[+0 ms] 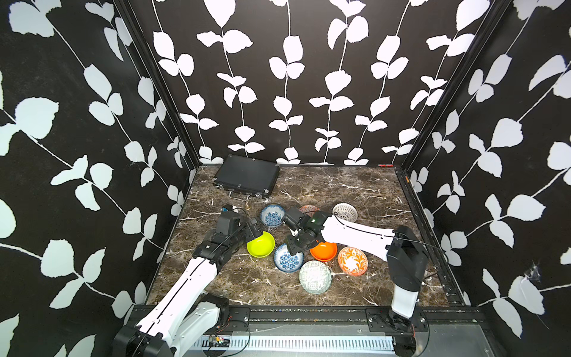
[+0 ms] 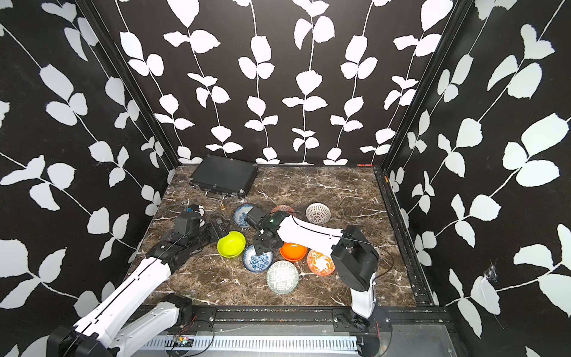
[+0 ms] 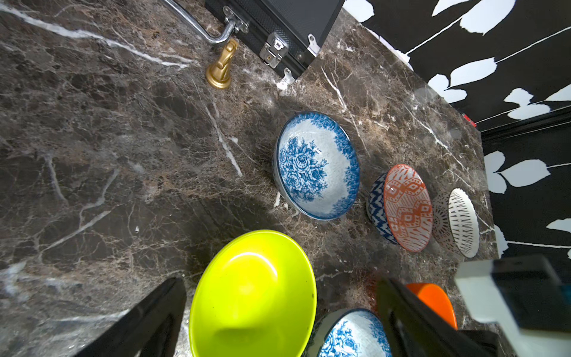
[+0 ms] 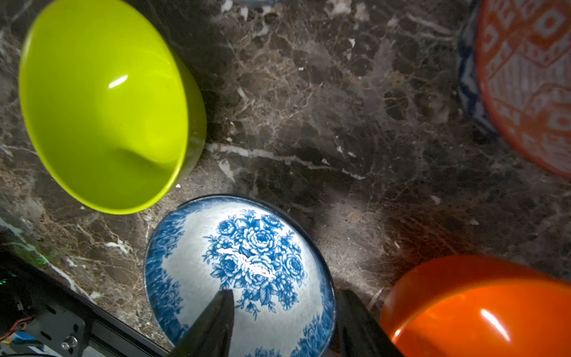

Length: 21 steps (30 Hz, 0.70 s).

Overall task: Stack the bowls
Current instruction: Pick up the bowl from the center of the board.

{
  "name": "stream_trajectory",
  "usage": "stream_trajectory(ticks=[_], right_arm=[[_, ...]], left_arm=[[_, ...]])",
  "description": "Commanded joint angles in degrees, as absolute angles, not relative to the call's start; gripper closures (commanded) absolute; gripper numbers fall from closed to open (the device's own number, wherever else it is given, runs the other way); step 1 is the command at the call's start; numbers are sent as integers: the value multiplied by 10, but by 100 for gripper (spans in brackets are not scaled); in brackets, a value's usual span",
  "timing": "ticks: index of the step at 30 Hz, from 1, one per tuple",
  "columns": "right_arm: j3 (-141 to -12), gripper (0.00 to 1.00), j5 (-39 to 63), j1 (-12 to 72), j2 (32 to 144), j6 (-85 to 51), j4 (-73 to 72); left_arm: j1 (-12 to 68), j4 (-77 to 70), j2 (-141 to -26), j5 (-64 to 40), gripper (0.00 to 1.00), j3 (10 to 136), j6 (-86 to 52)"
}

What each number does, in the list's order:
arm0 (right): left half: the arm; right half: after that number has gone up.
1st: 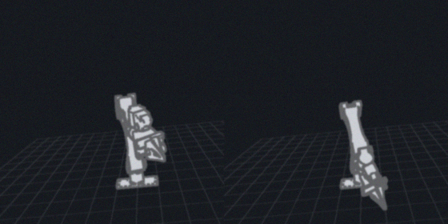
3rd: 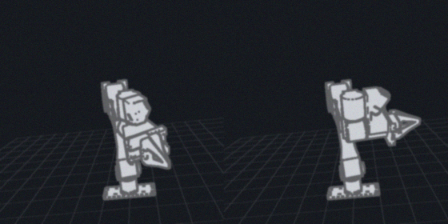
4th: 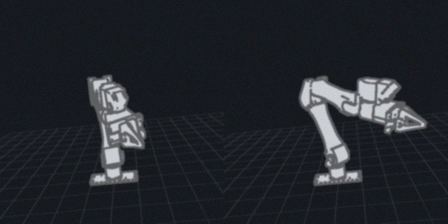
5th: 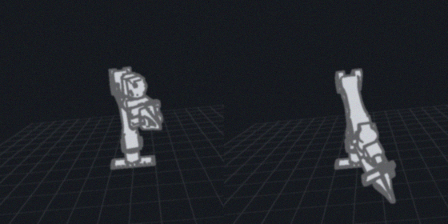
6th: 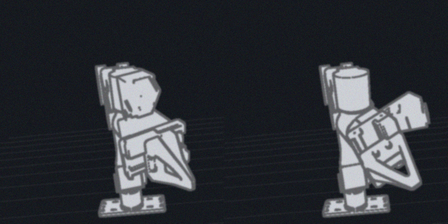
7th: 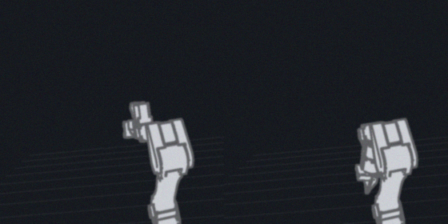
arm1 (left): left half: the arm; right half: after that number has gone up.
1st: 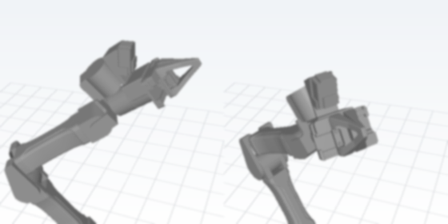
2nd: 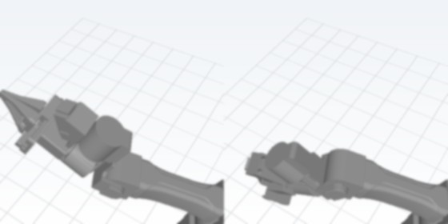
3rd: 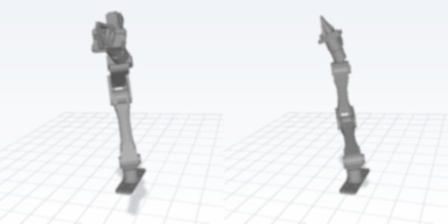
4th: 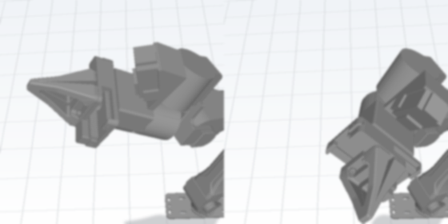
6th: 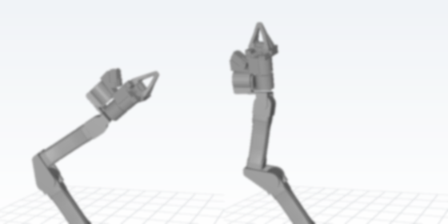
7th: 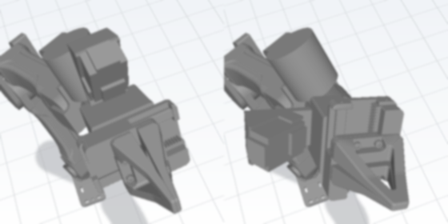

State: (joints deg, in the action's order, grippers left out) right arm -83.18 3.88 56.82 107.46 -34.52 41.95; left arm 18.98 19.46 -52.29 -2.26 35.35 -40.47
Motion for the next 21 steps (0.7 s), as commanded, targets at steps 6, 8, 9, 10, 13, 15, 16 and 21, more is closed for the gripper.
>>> stream_trajectory(ticks=[6, 8, 9, 10, 13, 15, 16, 21], right_arm=[[-839, 49, 49, 563, 1090, -297, 434], [-837, 49, 48, 563, 1092, -292, 431], [-837, 51, 49, 562, 1094, -289, 431], [-838, 52, 49, 562, 1097, -287, 432], [-843, 51, 51, 562, 1100, -284, 438], [-841, 51, 53, 563, 1093, -287, 435], [-840, 51, 54, 563, 1089, -289, 434], [-839, 50, 55, 563, 1069, -302, 432]], left_arm=[[190, 177, -543, -17, 1, 364, -397], [190, 178, -548, -17, 1, 367, -396], [190, 178, -550, -17, 1, 368, -396], [190, 178, -551, -17, 1, 368, -396], [190, 176, -552, -16, 1, 368, -397], [190, 175, -552, -13, 1, 367, -398], [190, 174, -553, -12, 1, 367, -398], [190, 173, -562, -12, 2, 371, -400]])
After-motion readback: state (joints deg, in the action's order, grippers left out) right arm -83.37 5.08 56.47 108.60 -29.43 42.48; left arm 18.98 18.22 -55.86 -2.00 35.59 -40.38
